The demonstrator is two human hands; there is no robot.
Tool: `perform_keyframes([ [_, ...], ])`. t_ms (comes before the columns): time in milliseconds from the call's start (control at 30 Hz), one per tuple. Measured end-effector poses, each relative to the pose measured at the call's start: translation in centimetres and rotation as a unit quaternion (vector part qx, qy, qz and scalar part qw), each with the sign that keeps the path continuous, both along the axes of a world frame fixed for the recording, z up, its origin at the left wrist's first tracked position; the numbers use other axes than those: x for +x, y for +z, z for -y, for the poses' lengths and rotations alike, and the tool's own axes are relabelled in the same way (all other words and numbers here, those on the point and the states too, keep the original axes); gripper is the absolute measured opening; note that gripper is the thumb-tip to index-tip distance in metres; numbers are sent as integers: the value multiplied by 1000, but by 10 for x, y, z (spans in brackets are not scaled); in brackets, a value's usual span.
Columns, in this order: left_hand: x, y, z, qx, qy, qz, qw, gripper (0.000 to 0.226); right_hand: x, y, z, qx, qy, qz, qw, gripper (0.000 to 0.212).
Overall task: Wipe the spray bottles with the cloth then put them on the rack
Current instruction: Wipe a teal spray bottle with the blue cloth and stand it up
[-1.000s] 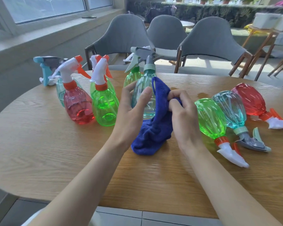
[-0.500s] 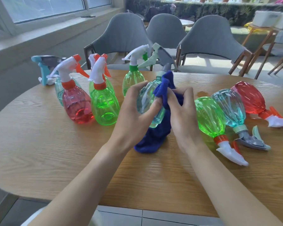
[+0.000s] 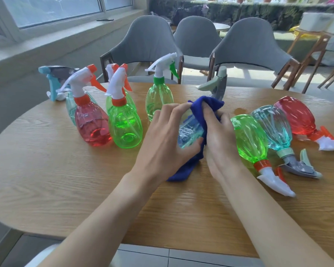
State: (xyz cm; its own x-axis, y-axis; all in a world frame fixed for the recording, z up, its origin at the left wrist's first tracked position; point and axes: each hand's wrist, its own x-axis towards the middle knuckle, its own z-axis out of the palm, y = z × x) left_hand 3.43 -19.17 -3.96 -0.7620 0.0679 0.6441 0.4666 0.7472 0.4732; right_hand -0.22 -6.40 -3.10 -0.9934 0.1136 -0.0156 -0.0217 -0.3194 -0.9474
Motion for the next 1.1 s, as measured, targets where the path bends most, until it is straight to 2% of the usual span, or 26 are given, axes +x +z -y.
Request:
perform_keyframes([
  [67, 0, -2, -3, -19, 2, -14, 1000, 77, -3, -1, 0, -23, -2, 17, 1000, 65],
  [133, 0, -1, -2, 3, -3, 5, 1000, 77, -4, -3, -2, -54, 13, 14, 998, 60],
  [233, 2, 5, 2, 164, -20, 81, 983, 66, -3, 0, -9, -98, 44, -8, 994, 42],
  [333, 4, 10, 1, 324, -56, 154, 932, 44, -2, 4, -10, -131, 69, -29, 989, 36],
  [467, -1, 10, 3, 440, -94, 204, 870, 32, 0, 3, -6, -140, 93, -48, 985, 24],
  [533, -6, 8, 6, 491, -127, 236, 829, 37, 0, 5, -6, -139, 105, -46, 984, 27],
  [600, -6, 11, 6, 548, -180, 294, 762, 56, 0, 5, -6, -137, 124, -45, 982, 33],
  [667, -2, 17, 6, 582, -221, 336, 707, 58, -1, 3, -7, -138, 143, -44, 979, 37],
  [767, 2, 18, 6, 612, -243, 366, 657, 57, -3, 3, -11, -145, 155, -35, 976, 39],
  [800, 2, 17, 5, 612, -248, 365, 657, 52, -3, 3, -12, -142, 154, -30, 977, 37],
  [900, -2, 14, 2, 586, -245, 355, 686, 30, -1, 5, -12, -119, 126, -21, 985, 34],
  [967, -6, 13, 1, 573, -209, 343, 714, 40, 1, 4, -9, -106, 99, -17, 989, 32],
  [1033, -10, 12, 1, 529, -145, 318, 773, 48, 2, 3, -8, -102, 79, -18, 992, 29],
  [1100, -10, 10, 1, 457, -86, 278, 841, 30, 2, 2, -7, -100, 67, -21, 993, 27],
])
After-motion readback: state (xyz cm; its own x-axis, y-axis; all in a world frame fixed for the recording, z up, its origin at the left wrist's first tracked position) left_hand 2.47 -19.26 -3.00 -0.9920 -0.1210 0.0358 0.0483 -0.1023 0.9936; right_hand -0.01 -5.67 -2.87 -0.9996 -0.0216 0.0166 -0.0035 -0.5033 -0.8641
